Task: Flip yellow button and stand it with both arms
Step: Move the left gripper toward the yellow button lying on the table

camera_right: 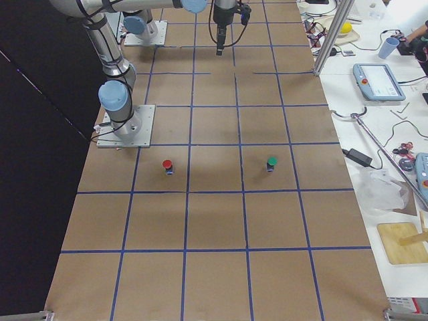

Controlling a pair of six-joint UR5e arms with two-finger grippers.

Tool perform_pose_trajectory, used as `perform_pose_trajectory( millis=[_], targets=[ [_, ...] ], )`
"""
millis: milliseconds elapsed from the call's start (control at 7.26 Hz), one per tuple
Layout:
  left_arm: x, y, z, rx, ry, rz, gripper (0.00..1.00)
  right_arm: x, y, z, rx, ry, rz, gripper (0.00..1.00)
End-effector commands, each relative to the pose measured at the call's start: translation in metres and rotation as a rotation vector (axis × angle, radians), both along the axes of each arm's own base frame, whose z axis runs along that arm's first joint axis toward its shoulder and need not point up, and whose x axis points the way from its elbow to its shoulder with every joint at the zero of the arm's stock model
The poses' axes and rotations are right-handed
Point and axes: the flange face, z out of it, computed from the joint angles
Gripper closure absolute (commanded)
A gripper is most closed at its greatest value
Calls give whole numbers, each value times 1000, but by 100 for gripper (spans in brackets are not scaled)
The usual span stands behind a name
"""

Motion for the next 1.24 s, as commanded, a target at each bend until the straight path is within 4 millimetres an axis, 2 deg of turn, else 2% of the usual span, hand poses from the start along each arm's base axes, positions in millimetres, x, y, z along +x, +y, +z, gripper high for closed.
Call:
perform_pose_trajectory(
  millis=[0, 138, 275, 551, 688, 826, 964, 1101],
  targets=[
    [3, 3, 1, -30, 7, 80, 5, 0, -1, -5, 11, 0, -1, 0],
    [8, 4, 5, -44, 9, 99, 1, 0, 2, -10, 16, -1, -1, 0],
    [9, 3, 4, -54, 8, 94, 1, 0, 2, -10, 17, 0, 0, 0],
    [12, 1, -12, -21, -3, 90, 0, 0, 2, -11, 19, 0, 0, 0],
    [30, -1, -12, -17, -9, 122, 0, 0, 2, -12, 20, 2, 1, 0],
    [70, -10, -15, -8, -10, 196, 0, -3, 1, -11, 17, 1, -4, 0],
    [111, -17, -37, 38, -1, 214, 0, -4, 1, -11, 16, 2, -9, 0],
    [151, -15, -65, 69, 10, 191, 0, -4, 1, -10, 14, 2, -10, 0]
  ],
)
